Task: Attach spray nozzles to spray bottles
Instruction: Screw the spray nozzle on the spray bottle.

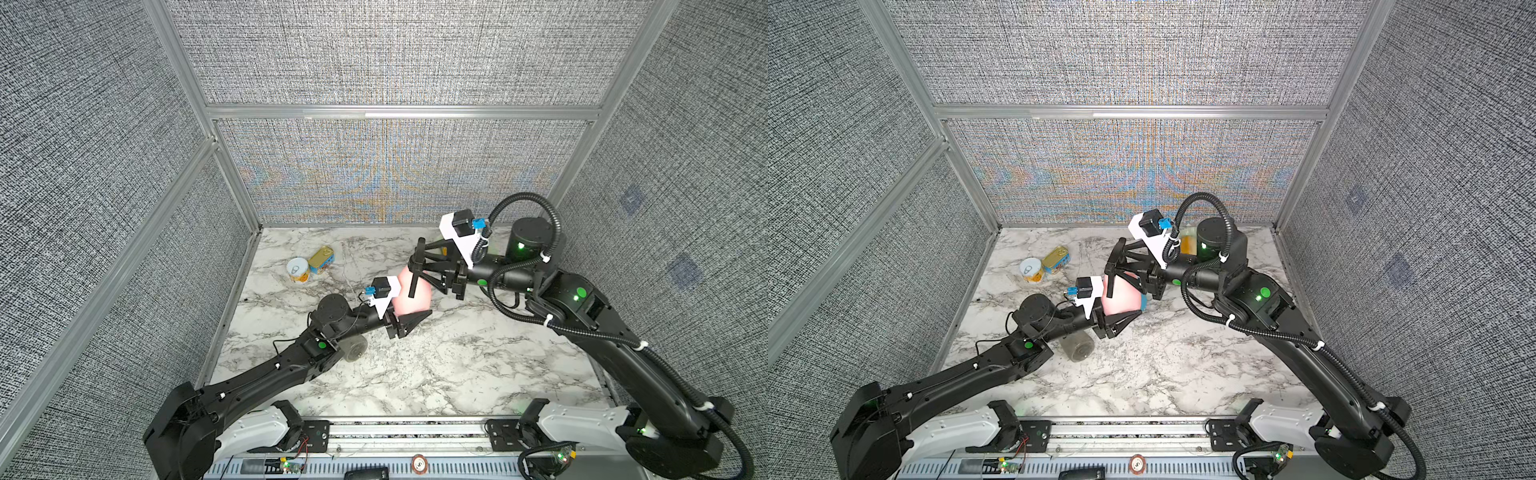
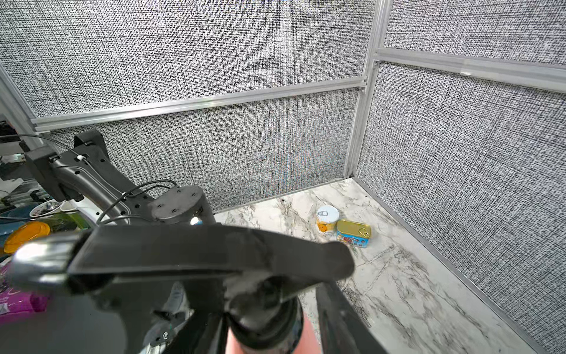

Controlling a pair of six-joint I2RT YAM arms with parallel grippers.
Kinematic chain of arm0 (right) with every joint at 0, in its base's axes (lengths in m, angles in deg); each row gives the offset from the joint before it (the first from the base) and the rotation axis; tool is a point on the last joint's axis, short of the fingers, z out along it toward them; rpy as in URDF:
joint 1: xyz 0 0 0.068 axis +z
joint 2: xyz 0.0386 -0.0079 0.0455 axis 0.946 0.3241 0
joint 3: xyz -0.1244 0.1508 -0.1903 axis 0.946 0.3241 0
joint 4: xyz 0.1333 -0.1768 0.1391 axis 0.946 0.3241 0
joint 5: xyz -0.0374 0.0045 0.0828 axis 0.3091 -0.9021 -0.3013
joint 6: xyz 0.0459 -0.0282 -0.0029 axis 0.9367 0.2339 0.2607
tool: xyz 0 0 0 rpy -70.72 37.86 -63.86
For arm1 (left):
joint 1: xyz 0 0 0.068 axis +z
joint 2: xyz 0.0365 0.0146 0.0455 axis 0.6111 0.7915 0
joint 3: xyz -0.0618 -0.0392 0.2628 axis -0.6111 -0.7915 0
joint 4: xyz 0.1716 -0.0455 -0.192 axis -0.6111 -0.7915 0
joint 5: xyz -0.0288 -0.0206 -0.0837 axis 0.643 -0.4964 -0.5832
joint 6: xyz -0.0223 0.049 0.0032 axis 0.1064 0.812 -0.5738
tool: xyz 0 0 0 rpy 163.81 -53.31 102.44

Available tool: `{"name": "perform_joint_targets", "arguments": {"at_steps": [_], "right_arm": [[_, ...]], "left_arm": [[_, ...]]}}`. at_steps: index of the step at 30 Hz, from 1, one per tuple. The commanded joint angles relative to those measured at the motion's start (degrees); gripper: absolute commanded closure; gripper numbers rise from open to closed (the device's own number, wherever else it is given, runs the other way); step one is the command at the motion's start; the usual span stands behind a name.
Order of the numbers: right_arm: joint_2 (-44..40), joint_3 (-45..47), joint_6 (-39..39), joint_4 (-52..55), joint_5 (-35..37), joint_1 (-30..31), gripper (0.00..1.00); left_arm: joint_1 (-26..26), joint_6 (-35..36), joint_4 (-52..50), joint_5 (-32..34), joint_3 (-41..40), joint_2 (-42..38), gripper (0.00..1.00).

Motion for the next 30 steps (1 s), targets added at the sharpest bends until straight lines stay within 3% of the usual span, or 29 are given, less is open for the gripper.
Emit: {"name": "perform_joint_targets", "arguments": {"at_steps": [1, 15, 22, 25, 30], "right_arm": [[-0.3, 0.5, 1.5, -2.9, 0.6, -0.2, 0.58], [0.5, 4.1, 8.8, -6.6, -4.2, -1.7, 0.78], [1.1, 8.2, 16.3, -9.8, -7.6, -2.3, 0.83], [1.6, 8.6, 16.6, -7.0, -2.8, -1.6, 0.88], [4.3, 6.0, 15.4, 1.1, 12.2, 2.3, 0.99]], "left_arm": [[-0.1, 1.2, 0.6, -0.5, 0.6, -0.4, 0.54], [-0.4, 4.5, 0.2, 0.4, 0.4, -1.4, 0.54], [-0.4, 7.7, 1.6, 5.8, -0.7, -3.4, 0.54], [-0.4, 9.8, 1.3, 9.6, -0.4, -3.4, 0.54], [-0.4, 15.0, -1.0, 16.3, 2.7, -1.7, 0.54]]}}
